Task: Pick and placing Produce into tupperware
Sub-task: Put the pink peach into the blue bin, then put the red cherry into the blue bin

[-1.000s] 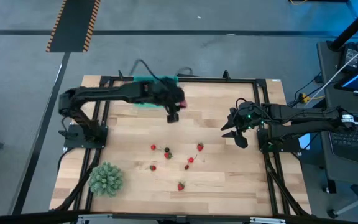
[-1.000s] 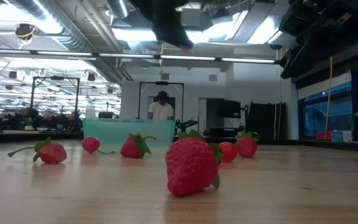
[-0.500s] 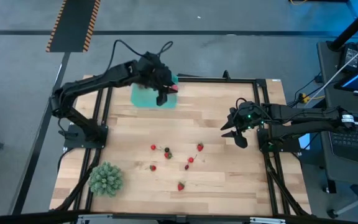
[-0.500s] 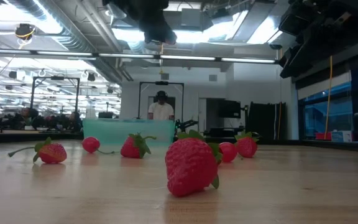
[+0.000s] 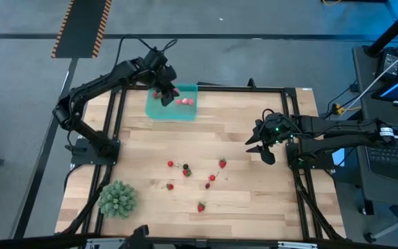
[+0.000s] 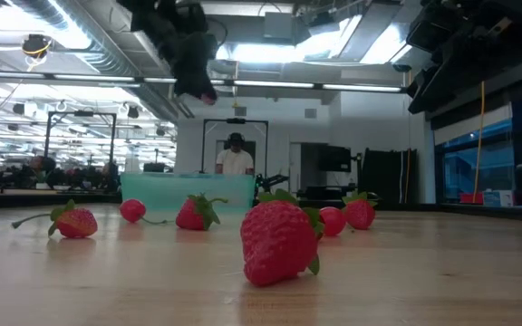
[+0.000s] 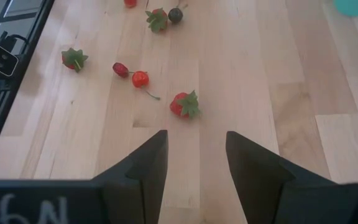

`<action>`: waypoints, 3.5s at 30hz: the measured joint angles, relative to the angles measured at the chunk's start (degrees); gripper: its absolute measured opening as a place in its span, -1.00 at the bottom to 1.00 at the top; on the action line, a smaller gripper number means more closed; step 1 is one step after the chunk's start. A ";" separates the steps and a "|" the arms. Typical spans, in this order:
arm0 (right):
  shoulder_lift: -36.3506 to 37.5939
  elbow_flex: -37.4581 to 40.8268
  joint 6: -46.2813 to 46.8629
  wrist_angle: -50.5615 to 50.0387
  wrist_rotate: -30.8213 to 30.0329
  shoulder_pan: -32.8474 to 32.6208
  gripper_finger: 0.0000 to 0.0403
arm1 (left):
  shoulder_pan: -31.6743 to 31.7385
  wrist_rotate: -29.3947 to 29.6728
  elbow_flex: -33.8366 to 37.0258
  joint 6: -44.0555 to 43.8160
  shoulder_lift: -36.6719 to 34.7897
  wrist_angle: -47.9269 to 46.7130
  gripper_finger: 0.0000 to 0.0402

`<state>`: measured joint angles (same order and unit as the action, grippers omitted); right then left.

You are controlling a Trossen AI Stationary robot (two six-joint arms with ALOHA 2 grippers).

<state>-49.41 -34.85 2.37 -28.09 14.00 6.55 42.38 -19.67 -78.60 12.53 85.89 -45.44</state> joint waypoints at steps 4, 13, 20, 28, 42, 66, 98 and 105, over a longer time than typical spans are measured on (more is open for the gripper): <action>0.00 0.00 0.00 0.02 0.00 0.00 -0.18 | 1.48 0.65 3.77 -0.69 0.00 1.72 -0.45; 0.00 0.00 0.00 0.02 0.00 0.00 -0.18 | 2.13 0.74 12.53 -8.54 0.04 14.28 -0.47; 0.00 0.00 -0.78 0.08 0.00 0.00 -0.18 | 1.12 6.92 15.12 -21.17 2.03 21.40 -0.49; 0.00 0.00 -2.73 1.35 -0.02 0.00 -0.18 | 1.58 11.02 14.99 -25.65 11.48 25.79 -0.47; 0.00 0.00 -2.84 1.31 -0.02 0.00 -0.18 | 1.37 18.92 -3.05 -25.94 27.31 11.02 -0.49; 0.00 0.00 -4.17 0.98 0.00 0.02 -0.18 | 0.95 20.01 -4.02 -27.04 31.19 10.52 -0.16; -0.02 0.00 -4.11 1.26 0.00 0.02 -0.18 | -16.26 14.55 -33.38 -22.50 29.45 -44.54 -0.11; -0.02 0.00 -4.11 1.84 0.00 0.02 -0.18 | -26.63 14.54 -32.15 -18.68 25.88 -44.50 -0.14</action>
<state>-49.43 -34.85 -1.74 -26.26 14.00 6.57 15.75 -5.14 -110.76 -6.14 111.77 -89.94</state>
